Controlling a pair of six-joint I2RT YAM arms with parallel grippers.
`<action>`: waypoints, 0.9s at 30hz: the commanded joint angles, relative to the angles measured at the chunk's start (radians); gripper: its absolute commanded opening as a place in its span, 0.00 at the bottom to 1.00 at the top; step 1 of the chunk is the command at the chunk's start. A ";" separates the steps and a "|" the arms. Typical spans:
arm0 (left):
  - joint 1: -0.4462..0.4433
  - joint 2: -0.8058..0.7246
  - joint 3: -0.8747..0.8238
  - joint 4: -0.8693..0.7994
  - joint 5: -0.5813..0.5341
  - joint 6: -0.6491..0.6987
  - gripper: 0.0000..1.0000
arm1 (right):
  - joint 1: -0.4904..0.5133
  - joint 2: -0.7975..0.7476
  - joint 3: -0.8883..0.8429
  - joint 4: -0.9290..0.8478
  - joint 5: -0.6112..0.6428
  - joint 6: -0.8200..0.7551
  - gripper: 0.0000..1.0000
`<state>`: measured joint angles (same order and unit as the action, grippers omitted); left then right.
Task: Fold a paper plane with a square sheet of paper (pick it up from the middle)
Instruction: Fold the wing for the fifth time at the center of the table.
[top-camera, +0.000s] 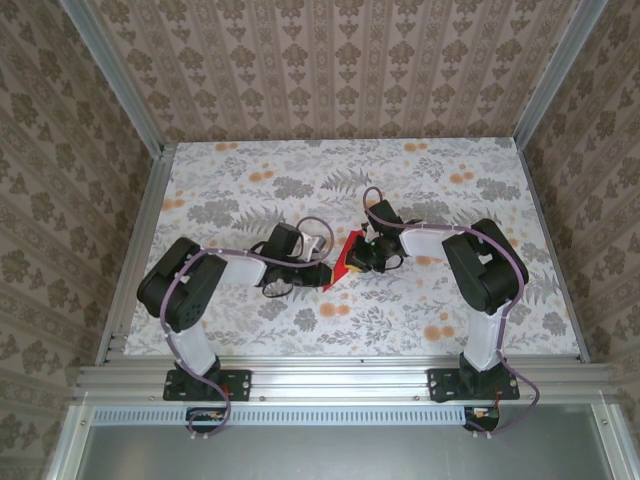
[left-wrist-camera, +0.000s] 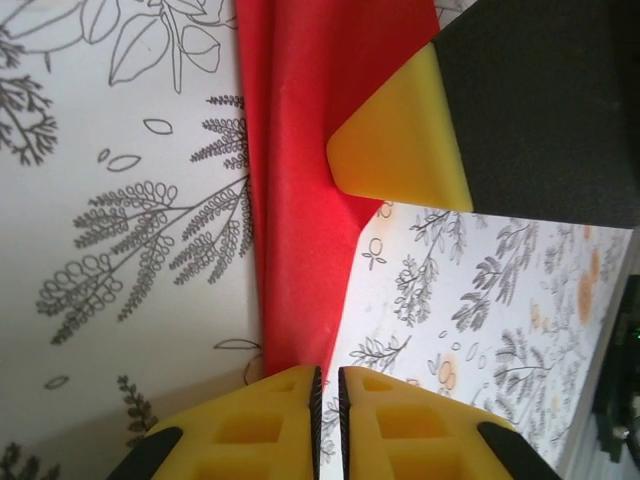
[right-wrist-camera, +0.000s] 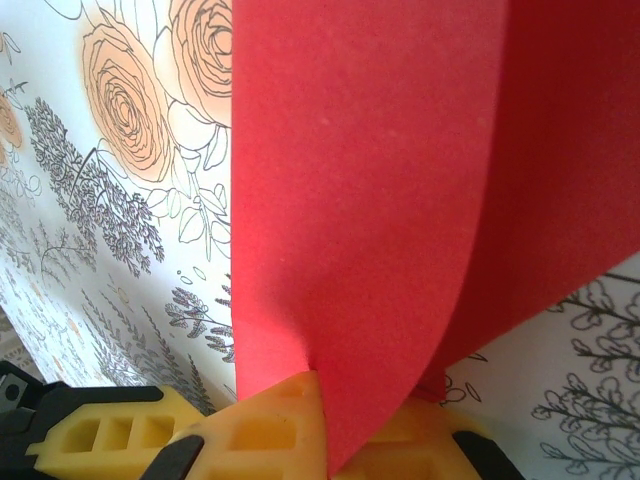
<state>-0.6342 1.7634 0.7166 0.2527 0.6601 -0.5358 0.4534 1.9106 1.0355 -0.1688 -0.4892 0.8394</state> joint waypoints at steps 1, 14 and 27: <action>0.002 -0.046 -0.046 0.053 0.048 -0.105 0.19 | 0.004 0.102 -0.048 -0.140 0.186 0.002 0.07; 0.013 -0.082 -0.119 0.134 0.017 -0.150 0.31 | 0.005 0.112 -0.057 -0.130 0.177 0.005 0.07; 0.047 -0.110 -0.169 0.244 0.012 -0.212 0.37 | 0.005 0.122 -0.056 -0.125 0.170 0.009 0.07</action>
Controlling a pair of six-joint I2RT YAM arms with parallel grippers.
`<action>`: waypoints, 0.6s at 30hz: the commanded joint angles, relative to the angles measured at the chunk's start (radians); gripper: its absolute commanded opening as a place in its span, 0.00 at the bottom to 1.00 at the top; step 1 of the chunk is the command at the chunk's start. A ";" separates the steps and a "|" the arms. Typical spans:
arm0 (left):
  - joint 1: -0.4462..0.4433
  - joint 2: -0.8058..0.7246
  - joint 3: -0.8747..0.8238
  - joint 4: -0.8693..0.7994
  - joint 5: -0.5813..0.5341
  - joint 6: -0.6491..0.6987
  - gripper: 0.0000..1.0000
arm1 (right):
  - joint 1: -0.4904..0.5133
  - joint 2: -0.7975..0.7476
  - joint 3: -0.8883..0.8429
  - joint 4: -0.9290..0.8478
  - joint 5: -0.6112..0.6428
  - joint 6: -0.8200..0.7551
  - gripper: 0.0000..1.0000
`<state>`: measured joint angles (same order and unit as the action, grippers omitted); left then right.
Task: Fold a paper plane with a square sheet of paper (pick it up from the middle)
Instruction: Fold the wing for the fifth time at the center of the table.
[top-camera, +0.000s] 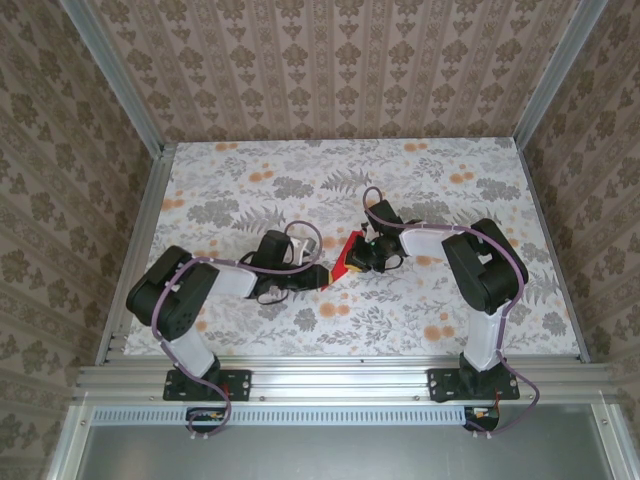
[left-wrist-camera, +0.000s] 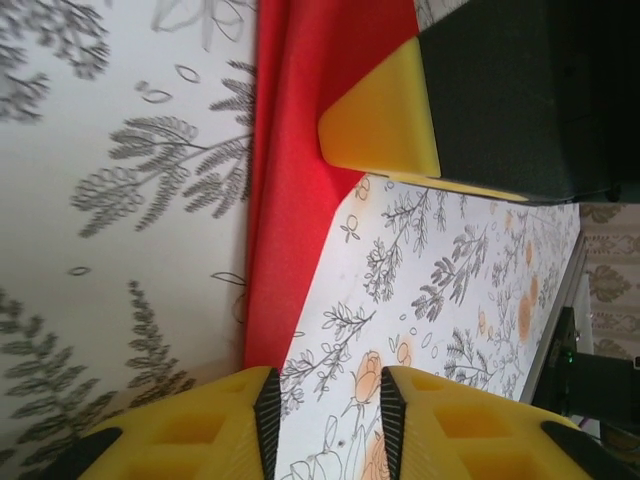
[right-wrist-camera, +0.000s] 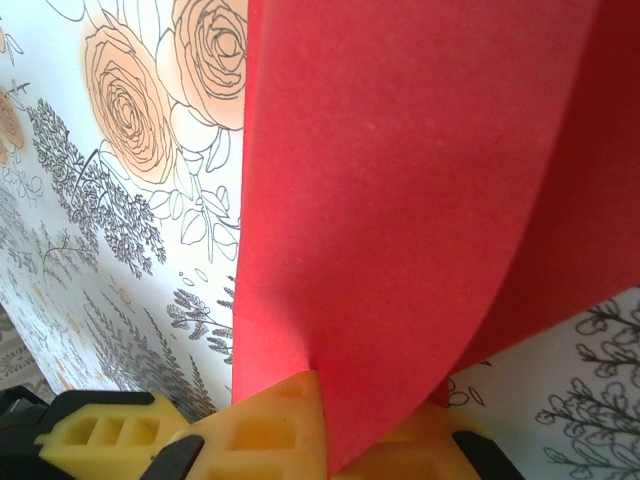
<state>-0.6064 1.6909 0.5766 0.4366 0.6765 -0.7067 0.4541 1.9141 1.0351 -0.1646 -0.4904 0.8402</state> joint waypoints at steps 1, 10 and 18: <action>0.020 -0.047 -0.033 0.052 -0.017 -0.044 0.37 | 0.005 0.120 -0.055 -0.128 0.170 0.008 0.07; -0.084 -0.274 -0.018 -0.364 -0.368 0.181 0.36 | 0.005 0.122 -0.055 -0.127 0.163 0.018 0.06; -0.162 -0.229 0.046 -0.472 -0.473 0.258 0.35 | 0.005 0.135 -0.047 -0.129 0.159 0.018 0.06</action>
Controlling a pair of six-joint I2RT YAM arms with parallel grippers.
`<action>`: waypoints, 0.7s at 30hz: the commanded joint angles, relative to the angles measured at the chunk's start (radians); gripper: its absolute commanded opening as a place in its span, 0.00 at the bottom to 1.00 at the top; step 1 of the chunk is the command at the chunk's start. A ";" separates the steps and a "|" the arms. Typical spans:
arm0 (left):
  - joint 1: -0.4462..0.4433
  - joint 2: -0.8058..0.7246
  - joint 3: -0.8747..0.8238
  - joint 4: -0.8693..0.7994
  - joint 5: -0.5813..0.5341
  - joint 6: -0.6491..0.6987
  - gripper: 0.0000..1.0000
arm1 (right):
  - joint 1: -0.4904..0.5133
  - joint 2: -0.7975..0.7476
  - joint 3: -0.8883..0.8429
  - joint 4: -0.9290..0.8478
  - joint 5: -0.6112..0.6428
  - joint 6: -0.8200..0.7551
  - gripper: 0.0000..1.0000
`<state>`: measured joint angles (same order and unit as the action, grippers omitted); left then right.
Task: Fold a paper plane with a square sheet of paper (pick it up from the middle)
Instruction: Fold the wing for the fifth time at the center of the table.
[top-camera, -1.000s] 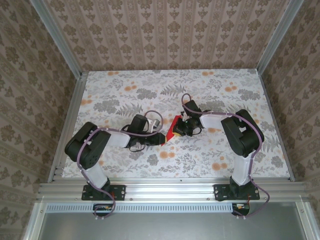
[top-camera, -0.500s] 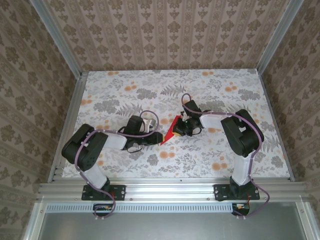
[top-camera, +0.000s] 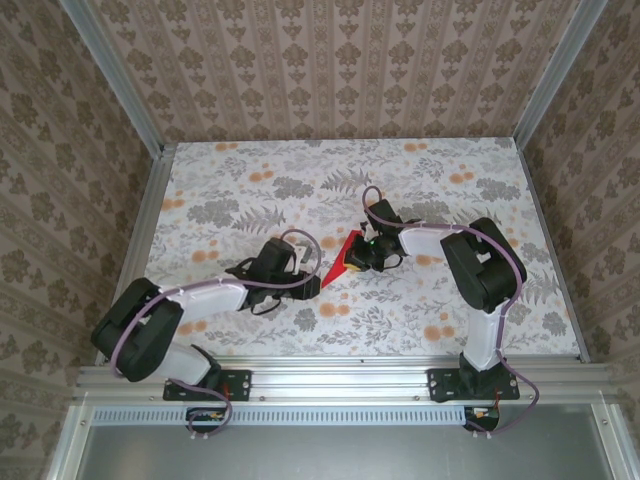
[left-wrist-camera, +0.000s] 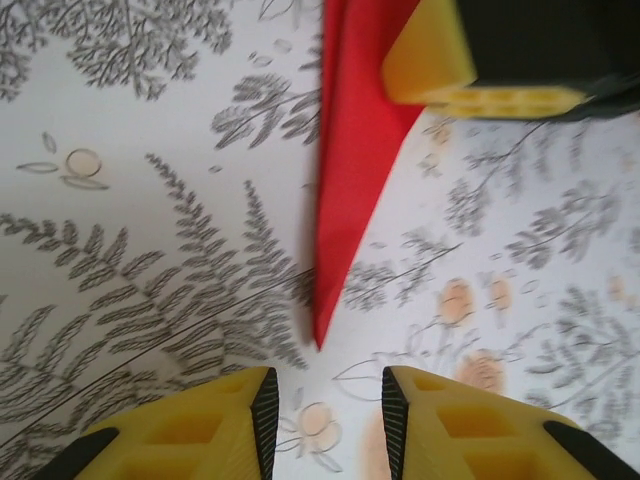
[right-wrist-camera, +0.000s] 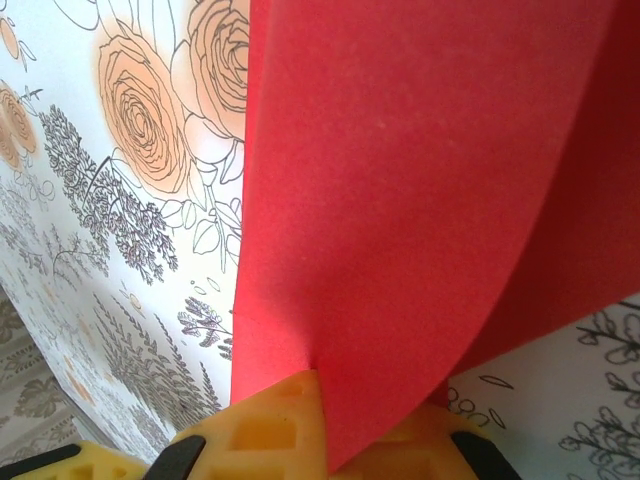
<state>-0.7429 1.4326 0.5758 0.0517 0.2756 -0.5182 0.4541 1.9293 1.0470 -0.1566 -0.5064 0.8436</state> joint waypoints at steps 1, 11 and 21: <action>-0.037 0.044 0.060 -0.093 -0.077 0.077 0.35 | 0.004 0.120 -0.058 -0.137 0.175 0.015 0.06; -0.065 0.143 0.155 -0.113 -0.139 0.162 0.24 | 0.003 0.123 -0.054 -0.138 0.169 0.015 0.06; -0.067 0.170 0.173 -0.116 -0.129 0.219 0.21 | 0.003 0.124 -0.058 -0.132 0.166 0.017 0.06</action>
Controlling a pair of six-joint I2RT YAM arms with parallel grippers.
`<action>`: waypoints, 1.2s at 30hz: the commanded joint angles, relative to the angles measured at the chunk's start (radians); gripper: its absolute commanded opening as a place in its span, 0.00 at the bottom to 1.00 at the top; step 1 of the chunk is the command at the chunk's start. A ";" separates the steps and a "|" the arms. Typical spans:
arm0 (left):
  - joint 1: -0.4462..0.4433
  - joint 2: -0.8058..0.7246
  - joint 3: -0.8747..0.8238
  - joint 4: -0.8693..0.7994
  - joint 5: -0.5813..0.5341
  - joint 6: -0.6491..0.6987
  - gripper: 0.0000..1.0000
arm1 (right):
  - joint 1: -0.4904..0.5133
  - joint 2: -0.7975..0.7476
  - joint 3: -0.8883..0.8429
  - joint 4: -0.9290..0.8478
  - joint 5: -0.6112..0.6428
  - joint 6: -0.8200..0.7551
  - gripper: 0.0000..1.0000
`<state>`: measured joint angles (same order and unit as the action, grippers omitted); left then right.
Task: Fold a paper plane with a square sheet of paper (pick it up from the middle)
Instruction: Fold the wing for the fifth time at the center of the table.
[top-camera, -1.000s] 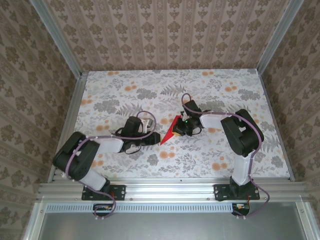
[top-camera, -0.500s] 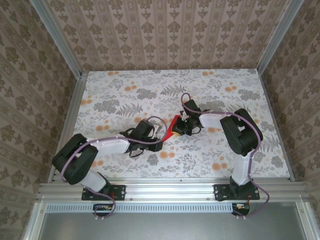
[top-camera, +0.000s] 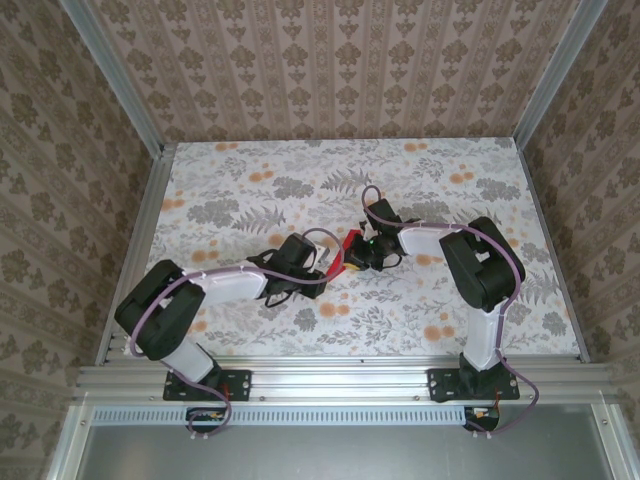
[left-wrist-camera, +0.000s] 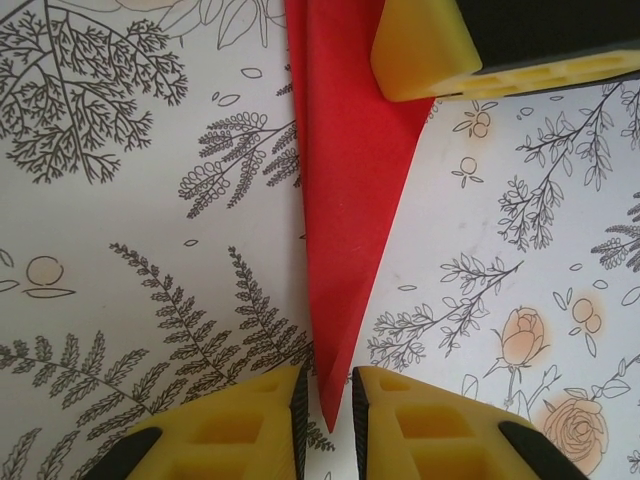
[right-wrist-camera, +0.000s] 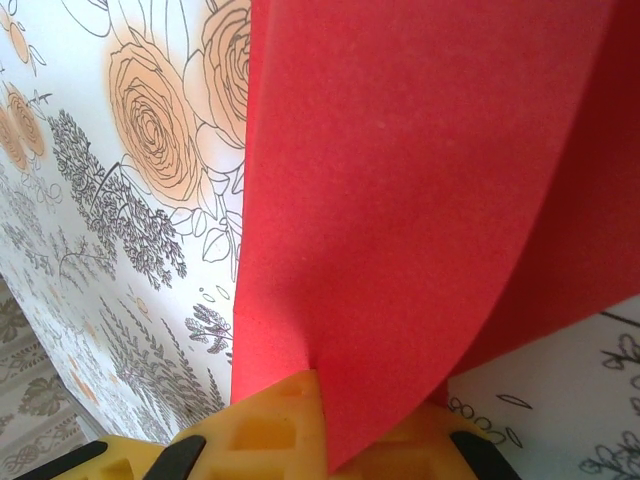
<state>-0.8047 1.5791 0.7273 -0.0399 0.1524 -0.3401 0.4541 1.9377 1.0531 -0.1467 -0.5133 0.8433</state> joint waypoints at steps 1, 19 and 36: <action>-0.005 0.027 0.023 -0.025 -0.005 0.044 0.20 | 0.003 0.118 -0.062 -0.143 0.173 0.017 0.06; -0.059 0.037 0.025 -0.026 -0.084 0.130 0.00 | 0.003 0.118 -0.060 -0.152 0.175 0.015 0.06; 0.154 0.039 -0.005 0.228 0.405 -0.138 0.28 | 0.003 0.136 -0.061 -0.153 0.171 0.013 0.06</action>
<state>-0.6720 1.5906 0.7326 0.0868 0.3820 -0.3763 0.4541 1.9453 1.0550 -0.1364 -0.5209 0.8436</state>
